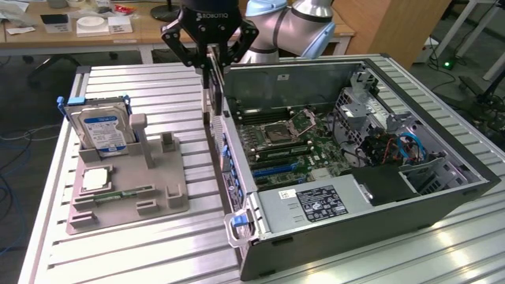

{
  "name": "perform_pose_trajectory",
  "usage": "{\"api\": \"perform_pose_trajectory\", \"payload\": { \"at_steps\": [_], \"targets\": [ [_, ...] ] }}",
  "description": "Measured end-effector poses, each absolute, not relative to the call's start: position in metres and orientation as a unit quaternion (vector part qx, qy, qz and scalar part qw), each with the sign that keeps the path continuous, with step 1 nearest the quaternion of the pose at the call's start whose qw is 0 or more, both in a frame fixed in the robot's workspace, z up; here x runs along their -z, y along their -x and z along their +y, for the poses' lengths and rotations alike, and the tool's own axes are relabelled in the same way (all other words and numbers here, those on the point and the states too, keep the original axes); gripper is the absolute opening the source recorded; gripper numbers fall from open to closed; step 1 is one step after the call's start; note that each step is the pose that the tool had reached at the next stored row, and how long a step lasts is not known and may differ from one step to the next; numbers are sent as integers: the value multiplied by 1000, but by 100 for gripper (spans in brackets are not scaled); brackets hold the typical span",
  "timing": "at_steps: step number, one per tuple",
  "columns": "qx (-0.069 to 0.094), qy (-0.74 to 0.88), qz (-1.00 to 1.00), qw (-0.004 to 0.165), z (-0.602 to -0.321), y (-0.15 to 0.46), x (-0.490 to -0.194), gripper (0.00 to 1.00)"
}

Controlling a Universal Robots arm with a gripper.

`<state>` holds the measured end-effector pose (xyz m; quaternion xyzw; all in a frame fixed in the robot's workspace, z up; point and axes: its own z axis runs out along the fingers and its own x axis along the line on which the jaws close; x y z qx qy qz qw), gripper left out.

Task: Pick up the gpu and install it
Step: 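Pick up the gpu and move the gpu toward the slot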

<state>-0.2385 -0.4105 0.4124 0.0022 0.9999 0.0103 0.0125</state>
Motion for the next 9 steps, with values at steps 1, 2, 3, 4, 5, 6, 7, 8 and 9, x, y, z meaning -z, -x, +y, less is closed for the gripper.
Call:
{"api": "perform_pose_trajectory", "payload": {
  "at_steps": [1,2,3,4,5,6,7,8,9],
  "targets": [
    [-10,-2,1000,12,-411,237,-412,28],
    [-10,-2,1000,12,-411,236,-412,28],
    [-10,-2,1000,12,-411,235,-412,28],
    [-10,-2,1000,12,-411,233,-412,28],
    [-10,-2,1000,12,-411,233,-412,28],
    [-10,-2,1000,12,-411,232,-412,28],
    [-10,-2,1000,12,-411,231,-412,28],
    [-10,-2,1000,12,-411,231,-412,28],
    [-10,-2,1000,12,-411,230,-412,28]
  ]
}}
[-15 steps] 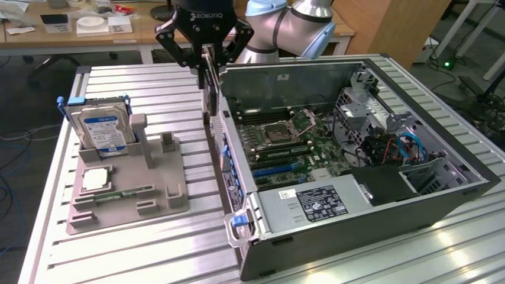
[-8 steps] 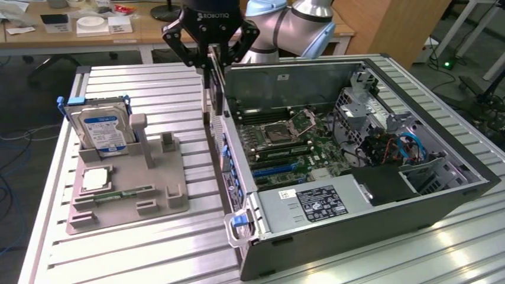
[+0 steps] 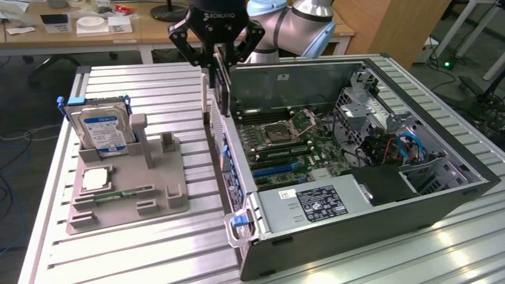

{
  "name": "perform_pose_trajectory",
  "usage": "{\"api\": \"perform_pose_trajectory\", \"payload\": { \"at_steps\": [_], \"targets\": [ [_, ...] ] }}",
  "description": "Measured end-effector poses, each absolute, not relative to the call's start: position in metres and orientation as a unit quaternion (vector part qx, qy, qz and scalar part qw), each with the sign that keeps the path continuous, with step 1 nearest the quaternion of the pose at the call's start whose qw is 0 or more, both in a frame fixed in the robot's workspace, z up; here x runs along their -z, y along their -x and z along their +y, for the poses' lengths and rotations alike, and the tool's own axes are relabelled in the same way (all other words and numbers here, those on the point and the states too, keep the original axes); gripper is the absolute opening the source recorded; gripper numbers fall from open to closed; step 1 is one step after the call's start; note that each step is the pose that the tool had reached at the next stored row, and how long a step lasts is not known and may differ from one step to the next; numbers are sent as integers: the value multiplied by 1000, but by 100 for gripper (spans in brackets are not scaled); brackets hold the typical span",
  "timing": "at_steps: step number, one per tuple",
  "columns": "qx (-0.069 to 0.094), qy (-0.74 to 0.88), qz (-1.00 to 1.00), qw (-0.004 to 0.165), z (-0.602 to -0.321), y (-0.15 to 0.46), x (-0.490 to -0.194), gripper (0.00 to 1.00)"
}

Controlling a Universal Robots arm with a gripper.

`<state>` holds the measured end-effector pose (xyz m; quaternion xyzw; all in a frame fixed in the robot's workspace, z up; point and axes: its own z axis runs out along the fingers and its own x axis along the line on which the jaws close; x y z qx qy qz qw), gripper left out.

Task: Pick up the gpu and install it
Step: 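Pick up the gpu and move the gpu toward the slot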

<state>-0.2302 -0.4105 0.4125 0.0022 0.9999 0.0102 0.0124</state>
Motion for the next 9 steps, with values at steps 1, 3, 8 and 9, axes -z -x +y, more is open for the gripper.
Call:
{"api": "perform_pose_trajectory", "payload": {
  "at_steps": [1,3,8,9],
  "targets": [
    [-10,-2,1000,12,-411,230,-412,28],
    [-10,-2,1000,12,-411,229,-412,28],
    [-10,-2,1000,12,-411,227,-412,28],
    [-10,-2,1000,12,-411,226,-412,28]
  ]
}}
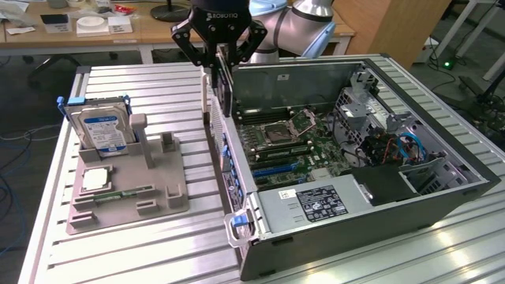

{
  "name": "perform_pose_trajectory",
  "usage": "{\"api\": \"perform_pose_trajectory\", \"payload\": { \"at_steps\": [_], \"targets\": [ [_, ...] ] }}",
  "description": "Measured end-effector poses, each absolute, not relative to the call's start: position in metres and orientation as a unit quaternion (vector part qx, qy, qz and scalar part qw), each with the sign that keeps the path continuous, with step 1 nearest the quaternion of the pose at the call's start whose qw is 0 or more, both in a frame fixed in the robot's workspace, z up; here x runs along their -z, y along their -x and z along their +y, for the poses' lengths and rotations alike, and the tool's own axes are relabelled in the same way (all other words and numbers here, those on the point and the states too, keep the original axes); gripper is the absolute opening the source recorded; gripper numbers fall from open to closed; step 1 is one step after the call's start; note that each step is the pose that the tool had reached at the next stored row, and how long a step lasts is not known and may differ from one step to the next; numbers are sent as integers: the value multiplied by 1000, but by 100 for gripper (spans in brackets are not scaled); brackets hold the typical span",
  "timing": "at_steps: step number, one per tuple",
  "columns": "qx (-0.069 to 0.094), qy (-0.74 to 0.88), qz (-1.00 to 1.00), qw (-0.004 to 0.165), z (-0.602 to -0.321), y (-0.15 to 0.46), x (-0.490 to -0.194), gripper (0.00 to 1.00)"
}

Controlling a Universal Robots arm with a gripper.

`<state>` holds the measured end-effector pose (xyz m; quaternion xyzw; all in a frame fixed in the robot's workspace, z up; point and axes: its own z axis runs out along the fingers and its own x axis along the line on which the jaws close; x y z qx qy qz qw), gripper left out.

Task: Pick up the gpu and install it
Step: 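Pick up the gpu and move the gpu toward the slot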

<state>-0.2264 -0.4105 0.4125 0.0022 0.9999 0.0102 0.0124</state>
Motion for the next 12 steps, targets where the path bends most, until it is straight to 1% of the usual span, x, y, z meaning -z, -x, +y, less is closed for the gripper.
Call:
{"api": "perform_pose_trajectory", "payload": {
  "at_steps": [12],
  "targets": [
    [-10,-2,1000,12,-411,219,-412,28]
  ]
}}
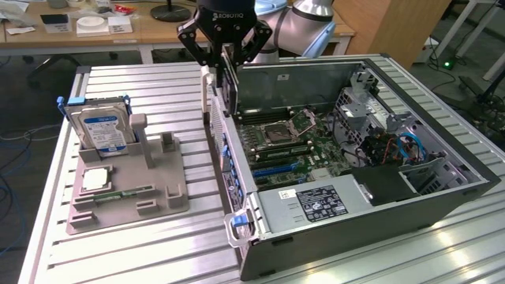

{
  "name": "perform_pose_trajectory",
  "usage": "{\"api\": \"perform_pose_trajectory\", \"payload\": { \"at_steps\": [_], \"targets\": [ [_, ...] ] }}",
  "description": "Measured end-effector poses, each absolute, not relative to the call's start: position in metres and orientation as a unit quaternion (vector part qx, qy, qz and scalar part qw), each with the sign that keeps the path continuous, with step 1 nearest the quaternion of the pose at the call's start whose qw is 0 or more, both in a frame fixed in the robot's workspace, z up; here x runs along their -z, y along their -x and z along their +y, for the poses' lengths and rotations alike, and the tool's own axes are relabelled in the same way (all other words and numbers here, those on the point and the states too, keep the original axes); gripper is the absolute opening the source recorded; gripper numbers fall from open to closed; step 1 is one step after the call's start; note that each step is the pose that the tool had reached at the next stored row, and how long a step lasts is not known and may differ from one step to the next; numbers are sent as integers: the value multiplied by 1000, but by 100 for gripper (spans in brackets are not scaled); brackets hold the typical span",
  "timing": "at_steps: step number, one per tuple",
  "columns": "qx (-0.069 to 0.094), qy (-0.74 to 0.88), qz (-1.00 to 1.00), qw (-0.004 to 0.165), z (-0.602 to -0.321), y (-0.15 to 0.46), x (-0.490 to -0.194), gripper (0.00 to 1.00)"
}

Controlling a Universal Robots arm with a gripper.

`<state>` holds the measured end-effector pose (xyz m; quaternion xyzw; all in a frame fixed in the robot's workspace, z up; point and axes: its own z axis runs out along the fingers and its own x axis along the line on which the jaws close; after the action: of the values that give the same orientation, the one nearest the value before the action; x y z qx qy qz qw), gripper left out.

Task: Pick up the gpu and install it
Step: 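Pick up the gpu and move the gpu toward the slot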

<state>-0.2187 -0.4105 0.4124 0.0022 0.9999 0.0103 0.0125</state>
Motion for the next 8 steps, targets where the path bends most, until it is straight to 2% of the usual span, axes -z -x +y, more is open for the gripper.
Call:
{"api": "perform_pose_trajectory", "payload": {
  "at_steps": [8],
  "targets": [
    [-10,-2,1000,12,-411,213,-412,28]
  ]
}}
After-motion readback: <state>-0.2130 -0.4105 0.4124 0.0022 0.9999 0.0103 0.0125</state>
